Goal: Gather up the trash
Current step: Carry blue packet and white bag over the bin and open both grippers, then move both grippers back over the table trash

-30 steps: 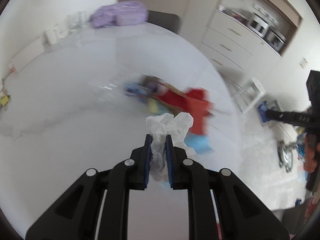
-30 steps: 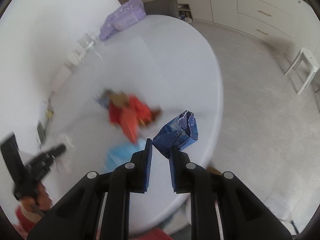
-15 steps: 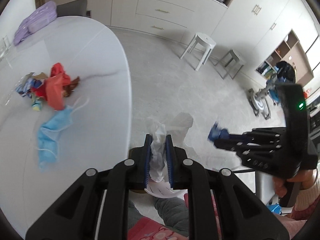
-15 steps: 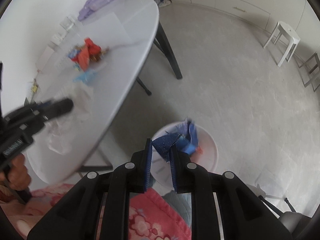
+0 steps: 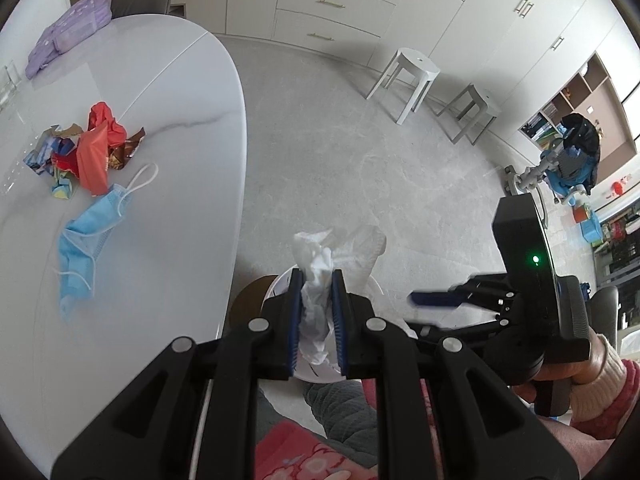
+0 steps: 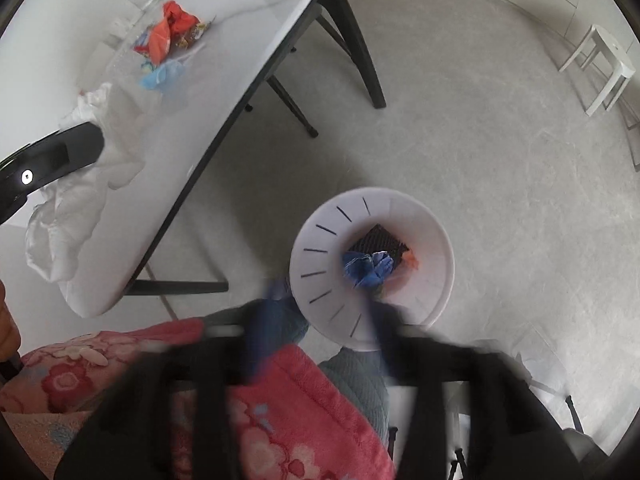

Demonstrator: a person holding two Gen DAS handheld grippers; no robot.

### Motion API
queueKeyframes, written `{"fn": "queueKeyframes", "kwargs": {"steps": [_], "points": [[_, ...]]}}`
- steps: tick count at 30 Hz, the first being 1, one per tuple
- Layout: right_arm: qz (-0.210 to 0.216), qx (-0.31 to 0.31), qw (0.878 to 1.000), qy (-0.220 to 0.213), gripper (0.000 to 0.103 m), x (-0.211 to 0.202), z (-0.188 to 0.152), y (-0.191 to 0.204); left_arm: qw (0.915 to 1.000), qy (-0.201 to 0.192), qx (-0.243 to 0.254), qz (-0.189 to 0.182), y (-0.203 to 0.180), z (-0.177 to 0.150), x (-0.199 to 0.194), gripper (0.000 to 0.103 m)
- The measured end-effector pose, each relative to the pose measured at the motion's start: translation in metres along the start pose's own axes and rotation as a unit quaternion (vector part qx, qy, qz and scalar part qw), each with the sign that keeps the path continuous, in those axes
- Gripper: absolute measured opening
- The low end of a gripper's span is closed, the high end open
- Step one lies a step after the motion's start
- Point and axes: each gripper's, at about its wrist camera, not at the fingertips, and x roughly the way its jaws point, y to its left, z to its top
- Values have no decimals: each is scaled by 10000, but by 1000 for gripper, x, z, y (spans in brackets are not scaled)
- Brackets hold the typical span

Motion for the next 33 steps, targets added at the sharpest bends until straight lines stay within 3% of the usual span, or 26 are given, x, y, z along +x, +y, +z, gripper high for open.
{"fn": "queueKeyframes", "kwargs": {"steps": [1,9,11,12,13,16,25,33], "points": [[-85,67,9999,-72,89,-4,0,-1,10000,11,17,-10,0,0,1,14],[-462,749,9945,-561,97,-39,2,-33,9991,214,333,-156,-12,-3,14,17],[-636,825,9926,-620,97,-45,0,-42,9983,310,460,-194,-18,-3,20,42],[-769,872,9911,-656,97,-49,-2,-48,9976,348,571,-196,-24,-2,23,69],[-855,906,9899,-683,97,-52,-3,-52,9974,321,619,-178,-27,-1,22,82],[-1049,1120,9856,-709,97,-60,-12,-72,9955,251,883,-242,-43,-1,21,90],[-1108,1578,9781,-778,97,-66,-22,-96,9906,264,1342,4,-67,-7,22,92],[-1074,1341,9818,-815,97,-65,-10,-76,9957,154,900,148,-41,-7,10,92]]}}
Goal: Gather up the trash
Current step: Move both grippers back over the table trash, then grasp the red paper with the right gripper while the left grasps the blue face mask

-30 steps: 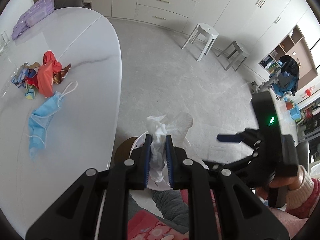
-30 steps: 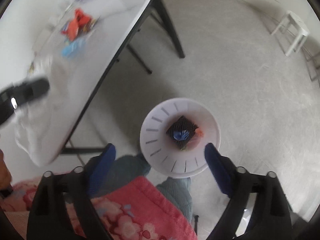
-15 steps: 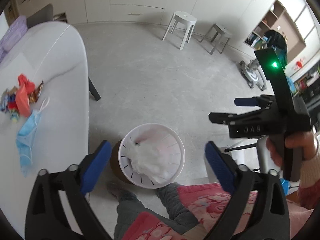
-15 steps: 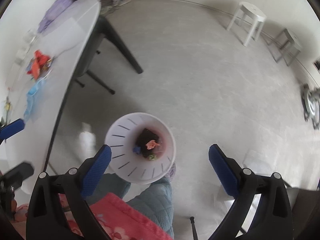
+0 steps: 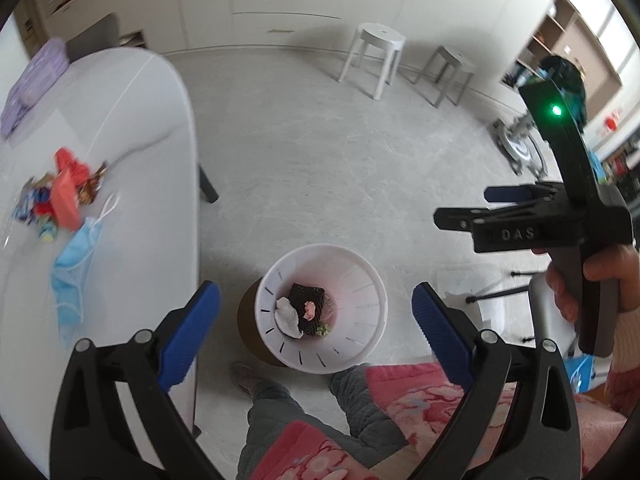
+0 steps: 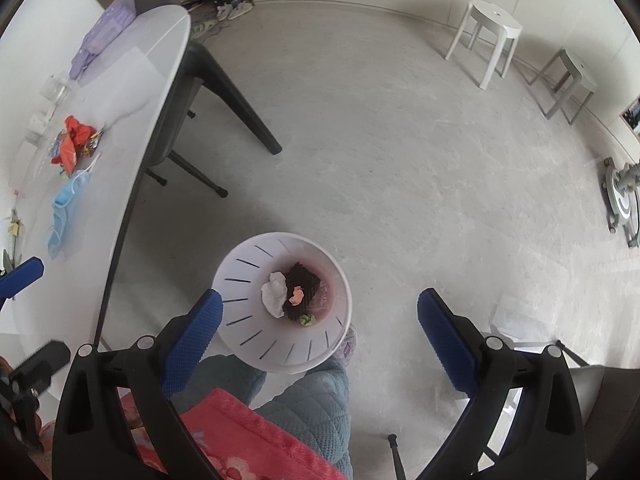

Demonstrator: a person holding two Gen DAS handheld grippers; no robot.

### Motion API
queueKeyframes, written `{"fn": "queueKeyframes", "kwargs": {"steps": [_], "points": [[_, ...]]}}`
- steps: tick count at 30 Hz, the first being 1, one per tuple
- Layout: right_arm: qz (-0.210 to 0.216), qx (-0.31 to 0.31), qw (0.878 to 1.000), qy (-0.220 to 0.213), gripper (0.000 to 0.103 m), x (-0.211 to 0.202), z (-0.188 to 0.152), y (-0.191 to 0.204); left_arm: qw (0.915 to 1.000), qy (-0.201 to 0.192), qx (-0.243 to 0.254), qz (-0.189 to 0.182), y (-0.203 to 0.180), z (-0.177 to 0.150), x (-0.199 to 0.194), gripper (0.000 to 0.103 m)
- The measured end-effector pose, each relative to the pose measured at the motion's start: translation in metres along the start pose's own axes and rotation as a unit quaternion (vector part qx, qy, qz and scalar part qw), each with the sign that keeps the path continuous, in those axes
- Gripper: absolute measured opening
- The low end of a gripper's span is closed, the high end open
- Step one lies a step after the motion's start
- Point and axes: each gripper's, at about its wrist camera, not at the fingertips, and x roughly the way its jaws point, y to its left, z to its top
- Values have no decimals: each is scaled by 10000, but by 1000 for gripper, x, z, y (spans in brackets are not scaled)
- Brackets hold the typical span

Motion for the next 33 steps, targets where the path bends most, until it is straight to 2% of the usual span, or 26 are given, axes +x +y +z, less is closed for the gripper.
{"fn": "queueKeyframes", "kwargs": {"steps": [4,8,13,16,19,24,28,31,33], "points": [[73,-136,9999,-24,97,0,6,17,9986,-94,-495,148,32,-5,-8,92],[205,-308,9993,-85,97,0,13,45,9926,-254,-1105,443,78,-12,-19,92],[372,-596,9974,-161,97,-1,26,83,9765,-477,-1926,844,151,-30,-30,92],[471,-815,9953,-219,97,-2,34,107,9679,-587,-2176,1113,189,-39,-32,92],[577,-1065,9922,-295,97,-4,46,135,9664,-663,-2184,1185,218,-41,-27,92],[931,-1419,9843,-488,97,-4,69,185,9700,-626,-2001,1230,242,-35,-11,92],[1227,-1668,9763,-625,97,3,90,236,9706,-668,-2069,1031,261,-36,-8,92],[1471,-1634,9729,-716,97,18,106,278,9715,-660,-2070,944,269,-44,-11,92],[1602,-1601,9715,-695,91,30,112,300,9724,-643,-2050,914,277,-52,-14,92]]}}
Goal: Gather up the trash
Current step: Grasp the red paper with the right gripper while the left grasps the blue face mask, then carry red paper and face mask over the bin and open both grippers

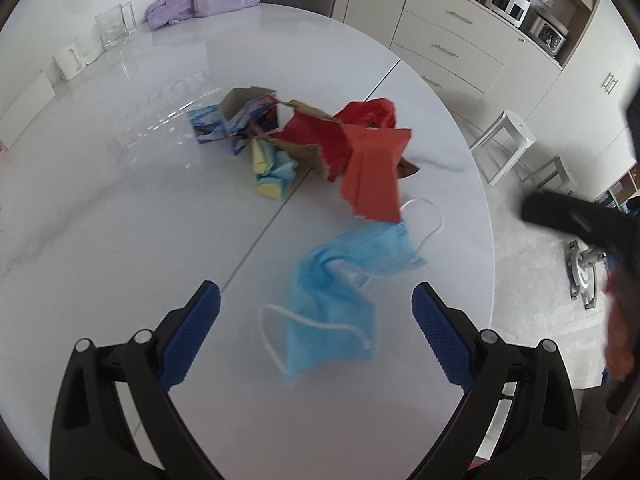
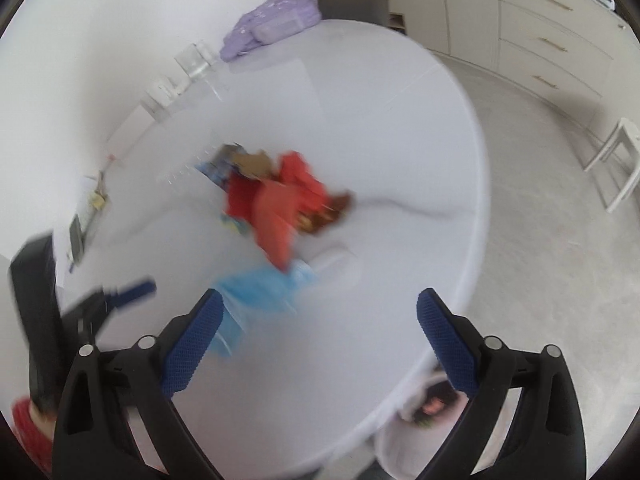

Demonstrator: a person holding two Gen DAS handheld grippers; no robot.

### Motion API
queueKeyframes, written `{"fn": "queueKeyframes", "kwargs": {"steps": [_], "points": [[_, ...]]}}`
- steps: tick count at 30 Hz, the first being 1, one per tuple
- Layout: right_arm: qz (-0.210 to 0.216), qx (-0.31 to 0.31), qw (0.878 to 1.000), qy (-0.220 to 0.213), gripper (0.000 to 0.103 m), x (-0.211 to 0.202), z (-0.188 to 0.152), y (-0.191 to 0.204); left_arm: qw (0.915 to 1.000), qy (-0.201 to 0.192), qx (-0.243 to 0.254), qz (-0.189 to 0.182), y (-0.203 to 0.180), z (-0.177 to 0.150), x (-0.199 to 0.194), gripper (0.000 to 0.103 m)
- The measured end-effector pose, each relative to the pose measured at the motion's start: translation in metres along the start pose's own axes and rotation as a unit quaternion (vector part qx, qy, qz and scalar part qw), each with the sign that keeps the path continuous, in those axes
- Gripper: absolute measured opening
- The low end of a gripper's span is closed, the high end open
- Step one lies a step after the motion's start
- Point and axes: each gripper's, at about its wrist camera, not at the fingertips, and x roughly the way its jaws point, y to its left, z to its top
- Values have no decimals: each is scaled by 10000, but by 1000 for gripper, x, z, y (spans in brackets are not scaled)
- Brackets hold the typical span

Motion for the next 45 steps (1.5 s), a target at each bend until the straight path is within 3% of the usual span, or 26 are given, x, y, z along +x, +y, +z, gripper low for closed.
{"fn": "queueKeyframes", "kwargs": {"steps": [5,8,9,10,12,22,29,32,34,37,42,45], "points": [[-14,93,9998,152,79,55,16,29,9997,71,-176,-163,25,-9,-9,92],[-62,172,9994,278,65,80,20,35,9995,79,-210,-230,35,-11,-9,92],[-106,186,9992,344,58,87,21,35,9995,98,-200,-211,38,-11,-7,92],[-125,203,9990,382,43,91,21,36,9996,108,-189,-204,40,-11,-6,92],[-82,253,9986,460,27,95,20,36,9996,120,-170,-211,44,-10,-3,92],[28,392,9990,-204,27,26,19,22,9983,282,215,-460,30,8,36,92],[-299,533,9974,-380,28,-32,-5,-16,9960,449,327,-702,-4,20,64,90],[-449,755,9955,-358,28,-50,-26,-41,9956,598,399,-607,-16,23,77,70],[-508,863,9944,-337,28,-58,-36,-53,9969,543,407,-406,-19,23,78,50],[-568,951,9933,-322,28,-66,-50,-65,9963,631,141,-560,-15,22,75,30],[-620,1003,9926,-297,28,-82,-71,-82,9986,375,44,-365,-20,20,45,26],[-654,968,9927,-297,28,-93,-79,-92,9986,312,61,-432,-36,18,20,26]]}}
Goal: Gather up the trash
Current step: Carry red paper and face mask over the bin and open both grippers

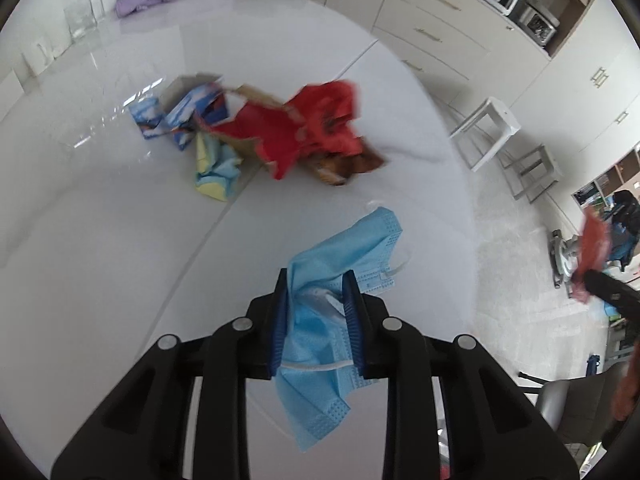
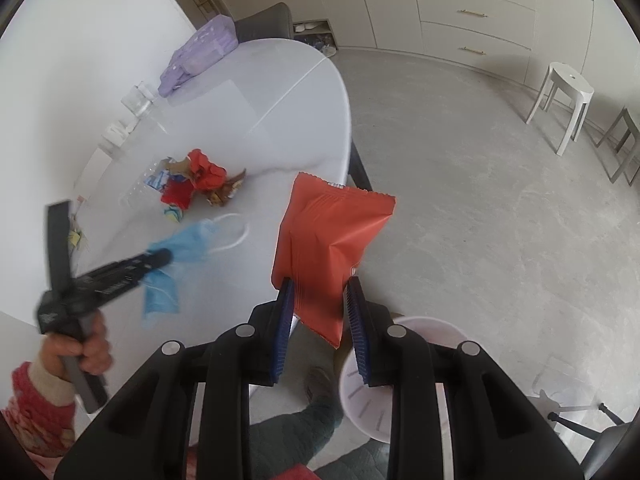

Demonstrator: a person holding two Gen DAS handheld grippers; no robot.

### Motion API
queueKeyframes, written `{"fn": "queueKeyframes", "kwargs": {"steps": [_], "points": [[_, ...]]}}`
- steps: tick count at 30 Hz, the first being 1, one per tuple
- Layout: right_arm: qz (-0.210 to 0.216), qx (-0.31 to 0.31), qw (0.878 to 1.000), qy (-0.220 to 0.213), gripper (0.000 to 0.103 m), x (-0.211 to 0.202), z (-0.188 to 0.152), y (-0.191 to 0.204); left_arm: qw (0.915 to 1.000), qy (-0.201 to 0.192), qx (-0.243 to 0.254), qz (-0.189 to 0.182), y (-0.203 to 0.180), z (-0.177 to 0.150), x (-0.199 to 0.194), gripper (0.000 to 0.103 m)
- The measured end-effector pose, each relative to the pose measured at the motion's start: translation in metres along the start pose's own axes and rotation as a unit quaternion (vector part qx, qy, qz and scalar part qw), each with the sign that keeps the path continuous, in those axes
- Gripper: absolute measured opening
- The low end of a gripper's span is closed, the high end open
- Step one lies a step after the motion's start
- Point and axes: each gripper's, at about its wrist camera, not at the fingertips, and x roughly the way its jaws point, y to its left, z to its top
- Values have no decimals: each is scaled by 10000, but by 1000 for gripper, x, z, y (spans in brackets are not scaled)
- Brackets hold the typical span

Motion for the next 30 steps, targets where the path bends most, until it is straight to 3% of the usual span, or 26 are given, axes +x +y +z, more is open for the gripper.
{"fn": "queueKeyframes", "kwargs": {"steps": [6,11,16,24,26,28,30], "points": [[-63,-49,10000,-39,28,-30,-20,-32,9977,-101,289,-601,-74,-20,-41,26],[-108,63,9999,25,28,-45,-40,-67,9911,282,565,-1175,-146,-49,-38,26],[-116,58,9998,141,28,-52,-54,-97,9883,544,918,-1088,-200,-66,-20,26],[-73,-74,9996,263,28,-59,-63,-129,9888,650,988,-908,-241,-86,-11,28],[-48,-85,9996,271,28,-60,-65,-134,9888,671,1030,-842,-245,-89,-10,44],[-12,-102,9995,304,29,-59,-67,-137,9900,617,1088,-654,-251,-91,-12,79],[7,-94,9994,338,29,-57,-68,-139,9906,553,1157,-473,-253,-93,-16,90]]}}
